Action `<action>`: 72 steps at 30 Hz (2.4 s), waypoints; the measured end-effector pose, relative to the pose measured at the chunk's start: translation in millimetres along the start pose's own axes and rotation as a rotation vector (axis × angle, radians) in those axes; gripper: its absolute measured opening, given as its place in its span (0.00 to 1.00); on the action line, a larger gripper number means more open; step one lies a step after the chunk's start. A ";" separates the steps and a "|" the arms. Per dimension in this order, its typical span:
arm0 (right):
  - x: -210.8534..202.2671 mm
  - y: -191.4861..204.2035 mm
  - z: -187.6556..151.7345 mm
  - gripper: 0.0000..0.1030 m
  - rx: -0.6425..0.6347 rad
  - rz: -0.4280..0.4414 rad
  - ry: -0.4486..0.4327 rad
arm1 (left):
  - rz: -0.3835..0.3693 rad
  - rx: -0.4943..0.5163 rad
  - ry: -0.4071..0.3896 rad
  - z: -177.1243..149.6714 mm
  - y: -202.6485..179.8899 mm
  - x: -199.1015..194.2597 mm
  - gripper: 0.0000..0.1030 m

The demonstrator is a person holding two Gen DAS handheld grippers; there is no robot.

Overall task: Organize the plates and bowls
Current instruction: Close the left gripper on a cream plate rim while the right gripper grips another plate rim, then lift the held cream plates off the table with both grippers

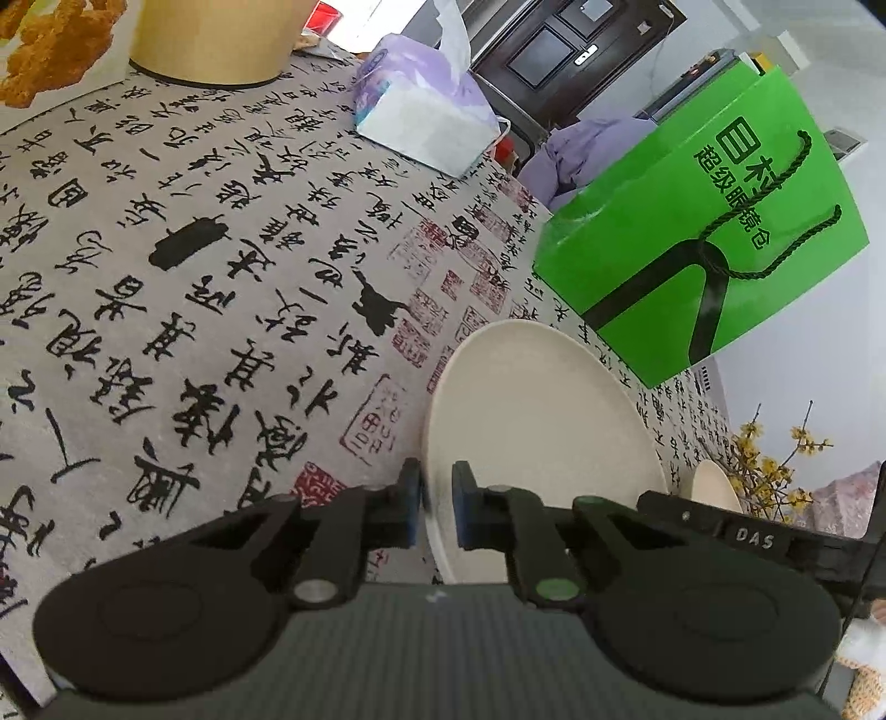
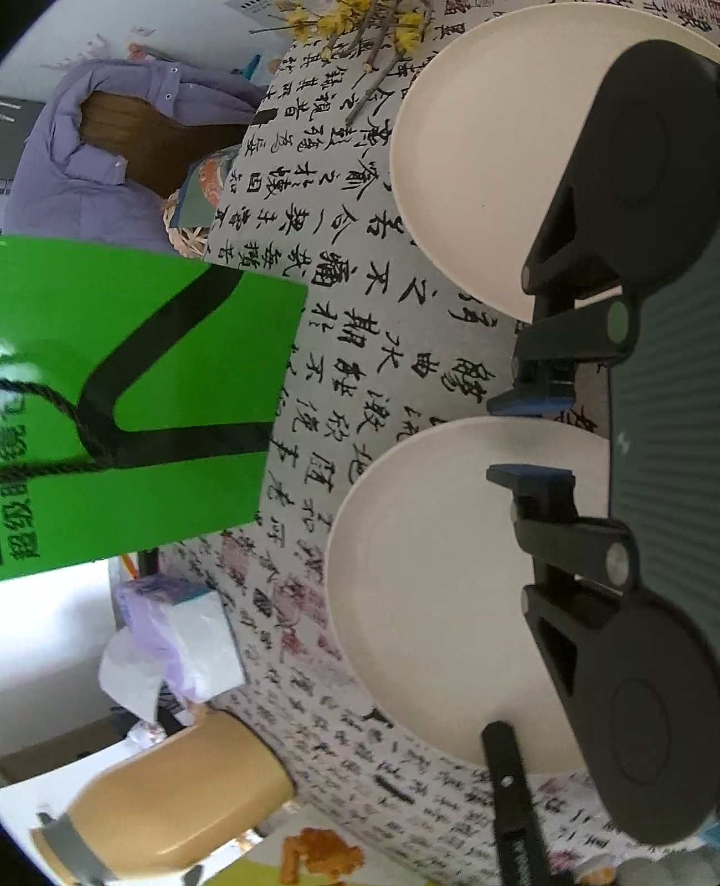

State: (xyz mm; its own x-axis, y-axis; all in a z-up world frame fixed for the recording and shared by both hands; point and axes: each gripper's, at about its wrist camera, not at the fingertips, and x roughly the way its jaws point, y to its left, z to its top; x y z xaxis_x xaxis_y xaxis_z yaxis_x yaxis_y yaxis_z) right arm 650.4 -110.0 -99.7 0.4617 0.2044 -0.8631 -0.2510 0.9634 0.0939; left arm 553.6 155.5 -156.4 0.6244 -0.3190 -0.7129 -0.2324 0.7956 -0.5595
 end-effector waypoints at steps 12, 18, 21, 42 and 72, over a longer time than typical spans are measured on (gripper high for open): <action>6.9 5.2 -2.0 0.14 -0.054 -0.033 0.010 | 0.005 0.013 -0.003 -0.2 -1.5 2.1 0.12; 6.5 6.8 -2.0 0.13 -0.068 -0.033 0.002 | 0.022 0.024 -0.014 -0.3 -2.6 1.6 0.10; 4.0 9.5 -3.3 0.12 -0.087 -0.023 -0.021 | 0.031 0.015 -0.022 0.8 -1.1 0.3 0.10; -43.2 25.9 2.0 0.10 -0.086 0.040 -0.224 | 0.025 -0.014 -0.203 9.3 -10.4 -45.3 0.10; -116.3 24.1 -34.8 0.10 -0.024 0.120 -0.379 | -0.025 0.057 -0.327 -9.9 -37.2 -115.7 0.10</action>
State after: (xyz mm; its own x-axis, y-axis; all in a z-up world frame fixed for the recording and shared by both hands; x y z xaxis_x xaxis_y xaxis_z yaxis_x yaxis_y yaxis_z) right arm 561.0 -116.5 -14.2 0.7082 0.3695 -0.6016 -0.3403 0.9253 0.1676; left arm 482.7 157.8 -57.3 0.8376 -0.1641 -0.5210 -0.1777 0.8201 -0.5440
